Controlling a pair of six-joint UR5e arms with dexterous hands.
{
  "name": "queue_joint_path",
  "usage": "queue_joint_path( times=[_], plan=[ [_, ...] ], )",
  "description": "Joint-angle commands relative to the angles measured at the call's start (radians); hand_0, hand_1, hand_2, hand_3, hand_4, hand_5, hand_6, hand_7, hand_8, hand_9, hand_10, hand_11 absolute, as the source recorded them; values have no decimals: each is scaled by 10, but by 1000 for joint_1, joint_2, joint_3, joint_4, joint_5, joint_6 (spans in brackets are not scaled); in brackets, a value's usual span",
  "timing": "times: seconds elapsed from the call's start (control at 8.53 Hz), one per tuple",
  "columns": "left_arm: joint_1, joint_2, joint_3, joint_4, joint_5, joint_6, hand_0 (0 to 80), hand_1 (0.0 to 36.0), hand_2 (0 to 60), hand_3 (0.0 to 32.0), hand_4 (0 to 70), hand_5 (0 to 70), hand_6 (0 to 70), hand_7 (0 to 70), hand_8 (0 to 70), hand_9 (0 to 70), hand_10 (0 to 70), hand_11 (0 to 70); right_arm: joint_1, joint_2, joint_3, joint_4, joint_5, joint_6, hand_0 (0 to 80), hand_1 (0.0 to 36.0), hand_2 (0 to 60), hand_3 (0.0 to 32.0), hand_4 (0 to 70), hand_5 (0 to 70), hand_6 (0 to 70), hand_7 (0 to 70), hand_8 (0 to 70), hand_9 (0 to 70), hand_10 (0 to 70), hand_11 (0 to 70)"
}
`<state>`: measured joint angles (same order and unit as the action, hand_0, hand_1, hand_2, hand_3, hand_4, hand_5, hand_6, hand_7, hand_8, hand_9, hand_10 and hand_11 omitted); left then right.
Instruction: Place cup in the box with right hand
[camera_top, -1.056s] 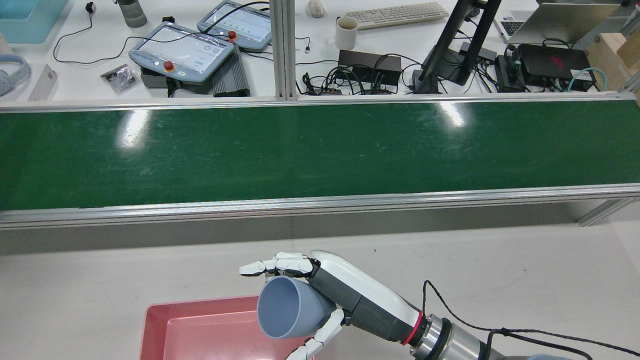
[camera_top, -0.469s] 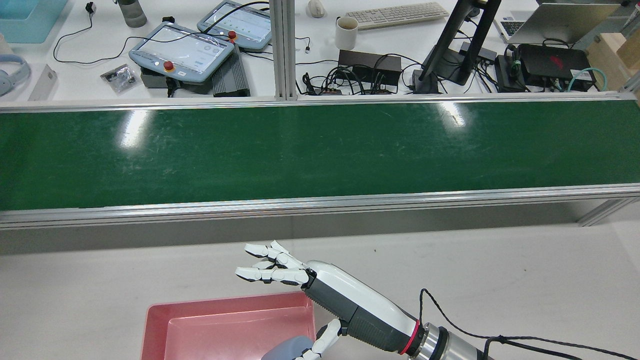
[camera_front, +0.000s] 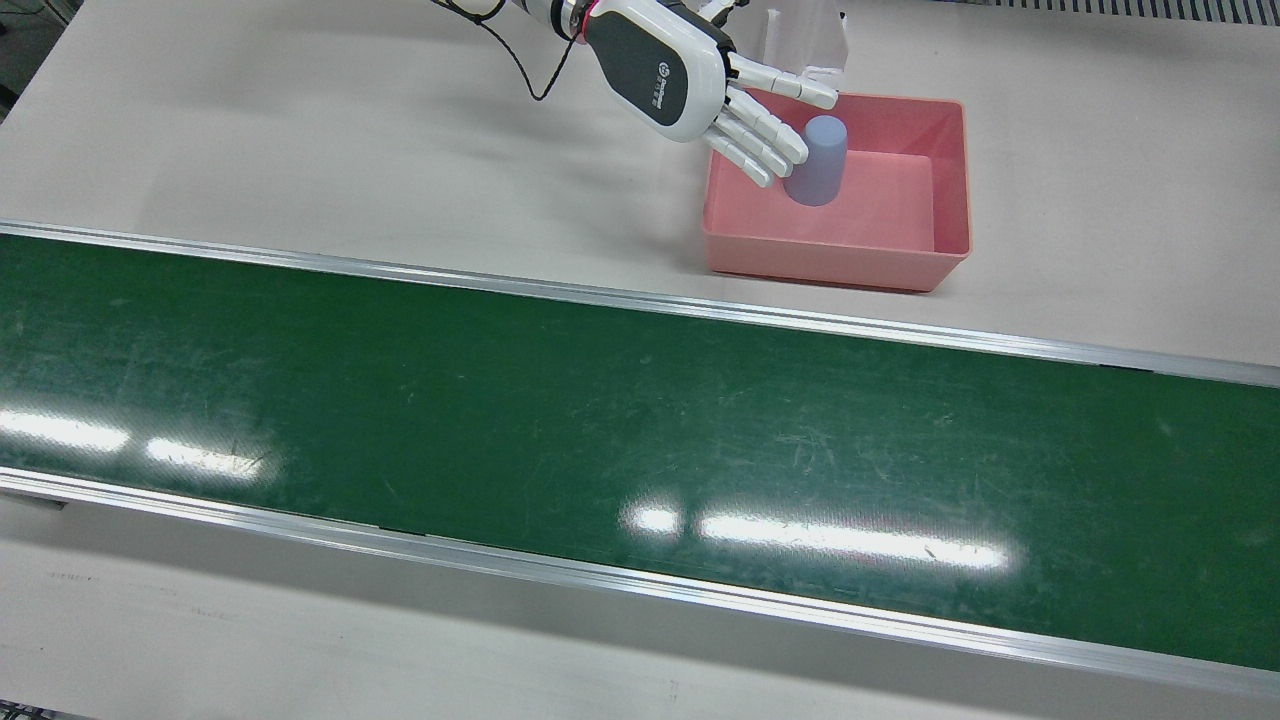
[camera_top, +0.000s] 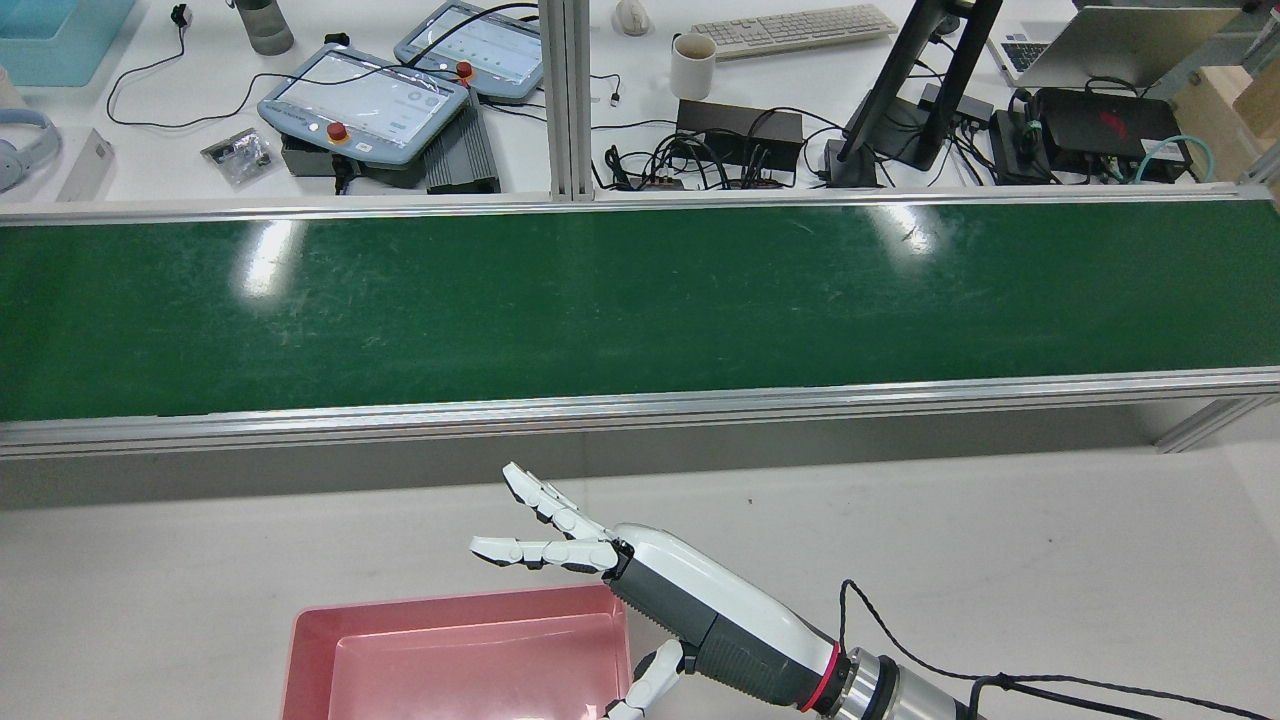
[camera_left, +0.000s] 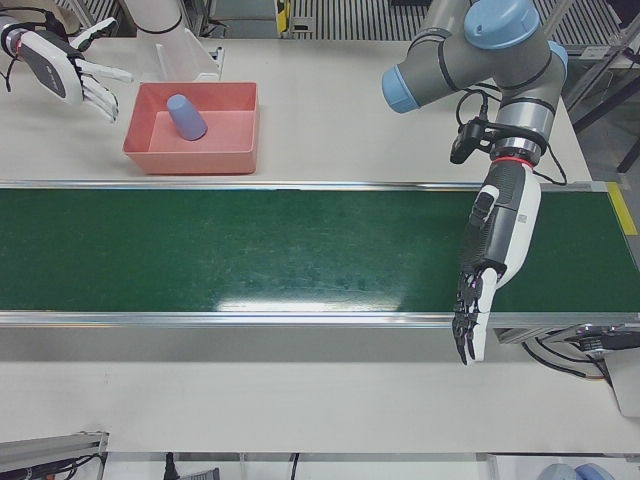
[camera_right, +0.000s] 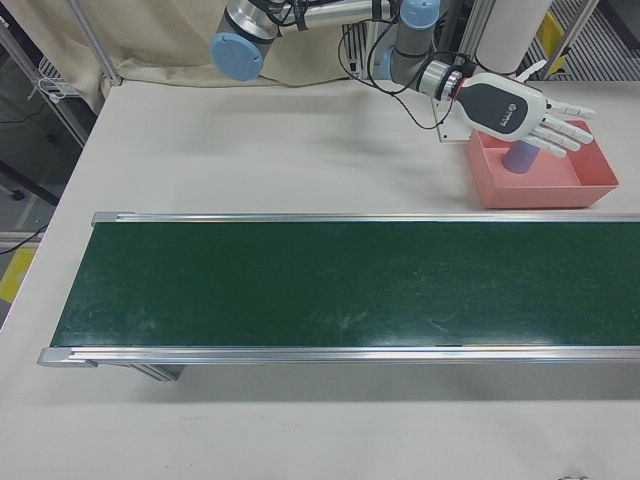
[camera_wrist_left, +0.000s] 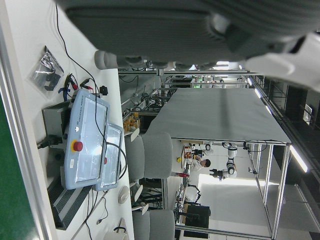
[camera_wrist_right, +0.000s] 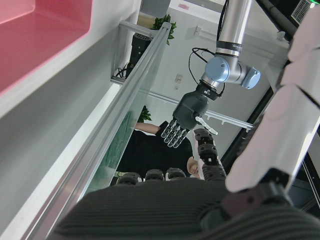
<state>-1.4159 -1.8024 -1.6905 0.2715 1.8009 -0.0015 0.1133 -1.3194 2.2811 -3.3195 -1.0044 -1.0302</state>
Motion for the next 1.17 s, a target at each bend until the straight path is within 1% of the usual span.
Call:
queue_joint_path(
  times=[0.0, 0.12, 0.23, 0.35, 0.47, 0.59, 0.7, 0.82, 0.94, 1.06],
  plan=[
    [0, 0, 0, 0, 0, 0, 0, 0, 0, 0, 0, 0, 0, 0, 0, 0, 0, 0, 180, -52, 91, -17, -14, 97, 445, 139, 98, 0, 0, 25, 0, 0, 0, 0, 0, 0],
    [0, 0, 0, 0, 0, 0, 0, 0, 0, 0, 0, 0, 0, 0, 0, 0, 0, 0, 322, -111, 133, -18, -16, 151, 457, 146, 103, 0, 0, 28, 0, 0, 0, 0, 0, 0],
    [0, 0, 0, 0, 0, 0, 0, 0, 0, 0, 0, 0, 0, 0, 0, 0, 0, 0, 468, -154, 120, -26, -17, 241, 464, 155, 107, 0, 0, 31, 3, 0, 0, 0, 0, 0],
    [0, 0, 0, 0, 0, 0, 0, 0, 0, 0, 0, 0, 0, 0, 0, 0, 0, 0, 614, -199, 91, -53, -19, 310, 464, 155, 104, 0, 0, 32, 7, 13, 0, 0, 0, 0],
    [0, 0, 0, 0, 0, 0, 0, 0, 0, 0, 0, 0, 0, 0, 0, 0, 0, 0, 770, -201, 18, -69, -64, 356, 463, 154, 109, 0, 0, 31, 3, 3, 0, 0, 0, 0],
    [0, 0, 0, 0, 0, 0, 0, 0, 0, 0, 0, 0, 0, 0, 0, 0, 0, 0, 905, -195, -118, -68, -145, 413, 457, 150, 120, 0, 0, 28, 0, 0, 0, 0, 0, 0],
    [0, 0, 0, 0, 0, 0, 0, 0, 0, 0, 0, 0, 0, 0, 0, 0, 0, 0, 987, -192, -261, -69, -167, 503, 449, 154, 149, 0, 0, 26, 0, 0, 0, 0, 0, 0],
    [0, 0, 0, 0, 0, 0, 0, 0, 0, 0, 0, 0, 0, 0, 0, 0, 0, 0, 1053, -193, -384, -66, -172, 568, 444, 164, 185, 0, 0, 26, 0, 0, 0, 0, 0, 0],
    [0, 0, -1, 1, 0, 0, 0, 0, 0, 0, 0, 0, 0, 0, 0, 0, 0, 0, 1097, -195, -426, -58, -184, 571, 444, 170, 197, 0, 0, 26, 0, 0, 0, 0, 0, 0],
    [0, 0, -2, 0, 0, 0, 0, 0, 0, 0, 0, 0, 0, 0, 0, 0, 0, 0, 1102, -208, -430, -57, -189, 578, 445, 179, 218, 8, 0, 27, 0, 0, 0, 0, 0, 0]
  ],
)
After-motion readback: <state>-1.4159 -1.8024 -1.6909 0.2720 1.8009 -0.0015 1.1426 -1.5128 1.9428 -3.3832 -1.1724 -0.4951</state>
